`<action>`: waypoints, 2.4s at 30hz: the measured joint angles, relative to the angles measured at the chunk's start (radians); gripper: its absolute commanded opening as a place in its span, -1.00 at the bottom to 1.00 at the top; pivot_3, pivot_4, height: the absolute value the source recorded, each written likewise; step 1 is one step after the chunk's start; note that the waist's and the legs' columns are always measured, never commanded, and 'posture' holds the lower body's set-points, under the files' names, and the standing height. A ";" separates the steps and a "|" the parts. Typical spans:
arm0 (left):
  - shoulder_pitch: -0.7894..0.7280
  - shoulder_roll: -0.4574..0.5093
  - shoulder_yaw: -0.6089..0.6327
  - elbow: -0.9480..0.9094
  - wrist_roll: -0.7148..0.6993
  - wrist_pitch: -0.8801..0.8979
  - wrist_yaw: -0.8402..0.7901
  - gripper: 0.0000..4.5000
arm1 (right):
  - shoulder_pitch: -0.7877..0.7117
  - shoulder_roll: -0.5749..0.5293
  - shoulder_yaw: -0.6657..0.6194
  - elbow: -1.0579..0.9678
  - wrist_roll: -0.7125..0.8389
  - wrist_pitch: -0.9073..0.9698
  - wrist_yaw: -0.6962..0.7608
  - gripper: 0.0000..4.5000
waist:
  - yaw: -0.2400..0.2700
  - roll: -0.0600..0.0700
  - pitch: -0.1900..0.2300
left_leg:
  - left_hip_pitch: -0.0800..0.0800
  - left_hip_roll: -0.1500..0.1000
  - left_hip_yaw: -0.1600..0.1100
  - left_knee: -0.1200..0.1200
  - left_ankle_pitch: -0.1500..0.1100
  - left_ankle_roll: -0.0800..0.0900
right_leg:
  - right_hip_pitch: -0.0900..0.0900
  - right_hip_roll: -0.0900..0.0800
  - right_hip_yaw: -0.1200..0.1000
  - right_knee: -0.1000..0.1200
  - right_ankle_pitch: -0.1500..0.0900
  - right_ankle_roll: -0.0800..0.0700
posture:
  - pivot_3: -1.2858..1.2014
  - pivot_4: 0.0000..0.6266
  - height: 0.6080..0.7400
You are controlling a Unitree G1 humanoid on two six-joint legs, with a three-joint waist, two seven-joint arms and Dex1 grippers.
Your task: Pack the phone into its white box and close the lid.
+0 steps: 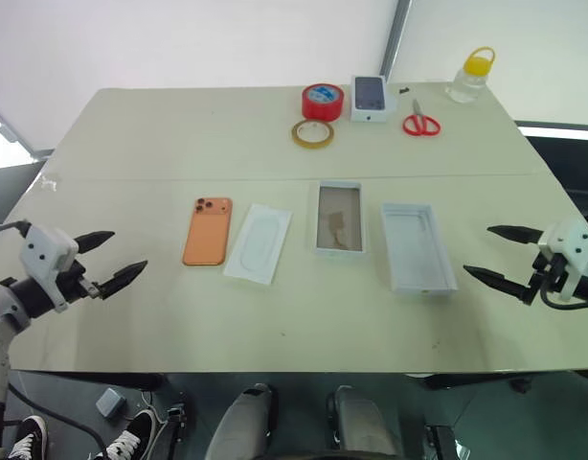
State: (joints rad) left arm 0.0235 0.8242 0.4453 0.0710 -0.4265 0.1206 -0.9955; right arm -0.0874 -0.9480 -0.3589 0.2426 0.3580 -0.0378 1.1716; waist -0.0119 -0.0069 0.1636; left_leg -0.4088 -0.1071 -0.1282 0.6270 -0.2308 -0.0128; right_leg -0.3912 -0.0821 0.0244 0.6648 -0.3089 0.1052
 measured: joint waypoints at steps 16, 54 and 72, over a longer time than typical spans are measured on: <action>-0.084 -0.005 -0.118 -0.084 -0.006 0.187 0.056 0.98 | -0.083 0.040 0.110 -0.100 -0.022 -0.006 -0.016 1.00 | -0.002 0.001 0.000 | 0.000 0.000 0.000 0.000 0.000 0.000 | 0.000 0.000 0.000 0.001 0.000 0.000 | 0.03 -0.52 1.00; -0.743 -0.395 -0.312 0.215 -0.179 1.188 0.352 0.88 | -0.311 0.245 0.355 -0.208 -0.109 0.001 -0.101 1.00 | 0.002 -0.001 0.000 | 0.000 -0.001 -0.001 0.004 0.005 -0.008 | 0.000 0.001 -0.001 0.003 0.000 0.001 | 0.03 -0.52 1.00; -0.721 -0.427 -0.267 0.234 -0.198 1.286 0.394 -0.99 | -0.298 0.254 0.355 -0.235 -0.109 0.014 -0.127 1.00 | -0.005 -0.001 0.000 | -0.001 -0.001 -0.001 0.003 0.005 -0.008 | -0.001 0.002 0.000 0.003 0.000 0.001 | 0.03 -0.52 1.00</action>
State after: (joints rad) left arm -0.6973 0.3974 0.1779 0.3048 -0.6245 1.4066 -0.6010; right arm -0.3852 -0.6942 -0.0037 0.0077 0.2486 -0.0237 1.0447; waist -0.0170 -0.0083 0.1636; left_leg -0.4093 -0.1079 -0.1292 0.6304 -0.2257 -0.0211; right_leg -0.3924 -0.0803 0.0240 0.6679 -0.3087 0.1060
